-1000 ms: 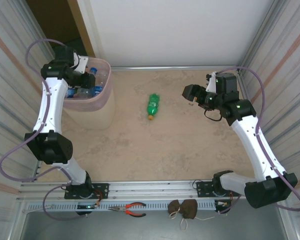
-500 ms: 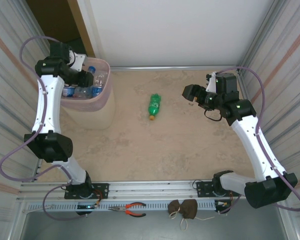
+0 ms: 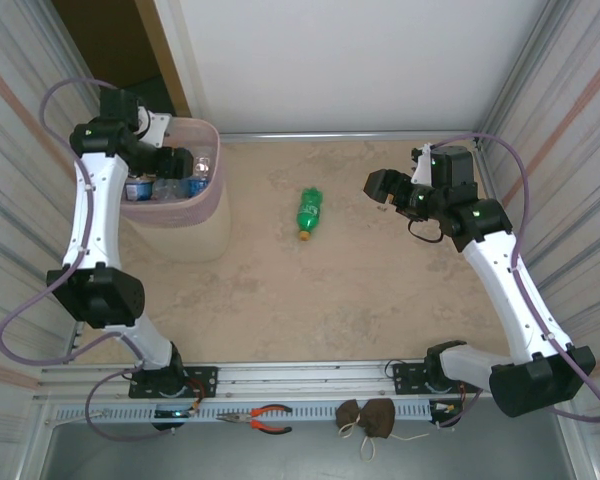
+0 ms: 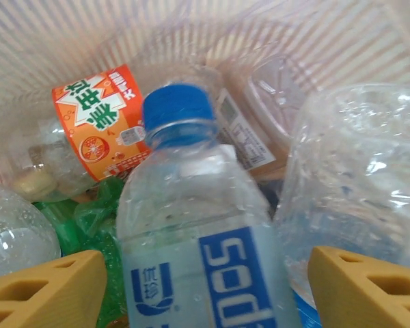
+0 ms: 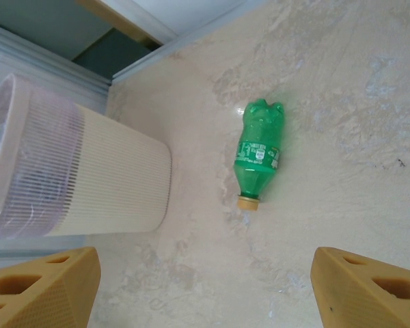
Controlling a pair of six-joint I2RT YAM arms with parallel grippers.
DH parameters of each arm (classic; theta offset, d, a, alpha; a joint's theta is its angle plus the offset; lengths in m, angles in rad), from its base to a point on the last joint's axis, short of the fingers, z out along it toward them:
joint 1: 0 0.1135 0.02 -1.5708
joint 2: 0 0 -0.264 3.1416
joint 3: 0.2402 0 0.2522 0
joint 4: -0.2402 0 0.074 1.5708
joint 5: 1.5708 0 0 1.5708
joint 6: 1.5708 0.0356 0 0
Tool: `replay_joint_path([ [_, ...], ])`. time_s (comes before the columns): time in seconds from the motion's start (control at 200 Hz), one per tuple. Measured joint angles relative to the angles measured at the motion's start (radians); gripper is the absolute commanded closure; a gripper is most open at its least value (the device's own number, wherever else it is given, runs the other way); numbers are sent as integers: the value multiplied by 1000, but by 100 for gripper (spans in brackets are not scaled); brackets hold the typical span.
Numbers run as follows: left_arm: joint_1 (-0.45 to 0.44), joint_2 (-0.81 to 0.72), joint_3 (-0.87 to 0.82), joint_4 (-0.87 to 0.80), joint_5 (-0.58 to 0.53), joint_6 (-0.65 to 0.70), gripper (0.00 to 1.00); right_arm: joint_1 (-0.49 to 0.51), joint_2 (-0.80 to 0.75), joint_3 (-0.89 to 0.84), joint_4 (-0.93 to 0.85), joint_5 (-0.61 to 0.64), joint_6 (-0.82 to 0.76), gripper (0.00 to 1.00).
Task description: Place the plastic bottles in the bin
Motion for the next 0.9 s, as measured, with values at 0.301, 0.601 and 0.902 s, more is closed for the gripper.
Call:
replay_joint_path([
  [0.301, -5, -52, 65, -1, 70, -26, 44, 0, -14, 0, -6, 4, 0, 20],
  [0.601, -5, -64, -40, 11, 116, -37, 70, 0, -14, 0, -7, 4, 0, 20],
  [0.902, -5, -102, -156, 149, 146, -39, 70, 0, -14, 0, -8, 10, 0, 20],
])
